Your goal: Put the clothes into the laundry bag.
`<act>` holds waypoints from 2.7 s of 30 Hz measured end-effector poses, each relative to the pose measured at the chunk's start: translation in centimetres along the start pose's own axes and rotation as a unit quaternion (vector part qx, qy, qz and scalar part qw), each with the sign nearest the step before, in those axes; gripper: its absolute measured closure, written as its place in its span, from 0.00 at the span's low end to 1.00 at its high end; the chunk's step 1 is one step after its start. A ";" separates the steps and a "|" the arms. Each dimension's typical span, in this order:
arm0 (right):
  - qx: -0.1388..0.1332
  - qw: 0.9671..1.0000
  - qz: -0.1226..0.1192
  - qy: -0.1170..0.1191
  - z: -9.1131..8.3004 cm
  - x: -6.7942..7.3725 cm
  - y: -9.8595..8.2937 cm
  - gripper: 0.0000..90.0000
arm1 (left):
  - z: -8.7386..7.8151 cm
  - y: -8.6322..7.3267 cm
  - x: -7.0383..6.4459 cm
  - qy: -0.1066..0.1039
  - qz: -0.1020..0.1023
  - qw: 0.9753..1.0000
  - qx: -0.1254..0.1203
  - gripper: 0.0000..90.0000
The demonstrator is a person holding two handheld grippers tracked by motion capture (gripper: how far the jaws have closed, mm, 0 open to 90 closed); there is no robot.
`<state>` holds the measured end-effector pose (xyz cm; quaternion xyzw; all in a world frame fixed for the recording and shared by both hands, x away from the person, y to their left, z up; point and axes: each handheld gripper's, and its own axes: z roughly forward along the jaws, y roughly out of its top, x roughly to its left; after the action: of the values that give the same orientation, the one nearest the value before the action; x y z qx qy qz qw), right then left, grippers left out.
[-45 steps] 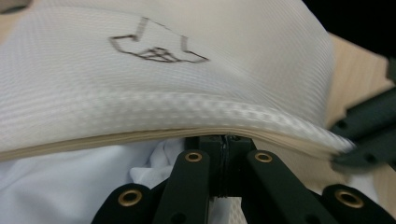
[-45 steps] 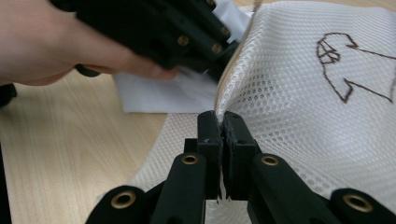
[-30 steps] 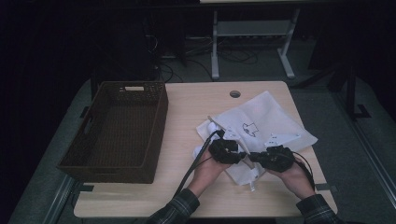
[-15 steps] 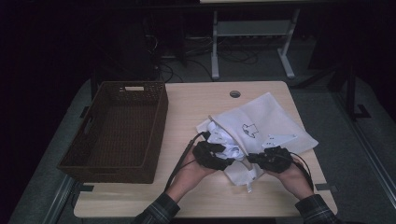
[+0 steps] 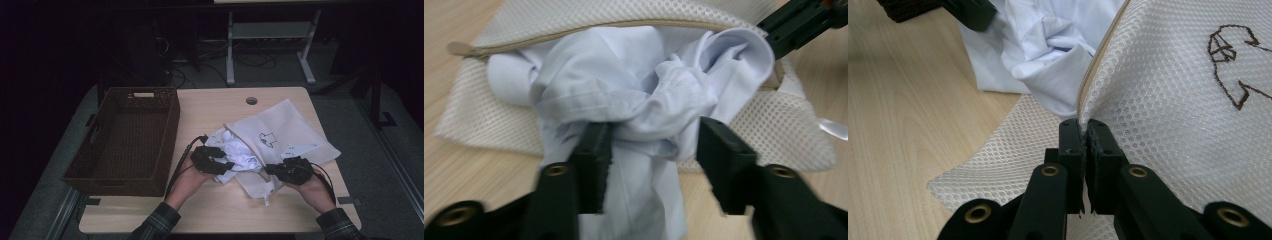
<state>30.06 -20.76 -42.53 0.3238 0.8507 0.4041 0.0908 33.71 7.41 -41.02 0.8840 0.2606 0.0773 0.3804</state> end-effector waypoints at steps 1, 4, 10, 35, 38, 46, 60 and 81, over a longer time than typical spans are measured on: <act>-0.001 1.000 0.001 0.001 0.0 0.0 0.0 0.95 | 0.5 0.1 -0.2 0.000 0.007 1.000 0.004 0.64; -0.008 1.000 0.005 0.002 -0.2 0.0 0.0 0.95 | 1.5 0.4 -0.7 -0.002 0.024 1.000 0.013 0.87; -0.032 0.999 0.009 0.003 -1.2 -0.2 0.4 0.95 | 2.0 1.8 -2.2 -0.009 0.047 0.999 0.000 0.96; -0.046 0.998 0.019 0.032 -2.0 -0.2 0.3 0.96 | 8.6 6.1 -2.3 -0.009 0.019 0.998 -0.051 0.92; -0.040 0.999 0.021 0.030 -2.0 -0.3 0.1 0.95 | 7.5 5.4 -1.9 -0.020 0.018 0.999 -0.046 0.80; -0.035 0.999 0.026 0.029 -1.9 -0.6 -0.3 0.95 | 3.9 3.6 -1.3 -0.019 0.022 0.999 -0.034 0.67; -0.037 0.999 0.027 0.027 -1.9 -0.6 -0.3 0.95 | 5.4 1.9 -4.1 -0.069 0.073 0.995 -0.005 0.71; 0.023 0.998 0.051 -0.022 -2.1 0.2 -2.8 0.92 | 8.6 4.0 -4.3 -0.073 0.050 0.996 -0.016 1.00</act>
<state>27.70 -23.26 -43.27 0.3771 0.8403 0.3810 0.0811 34.56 -2.57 -43.90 0.8928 0.1863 0.0360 0.4085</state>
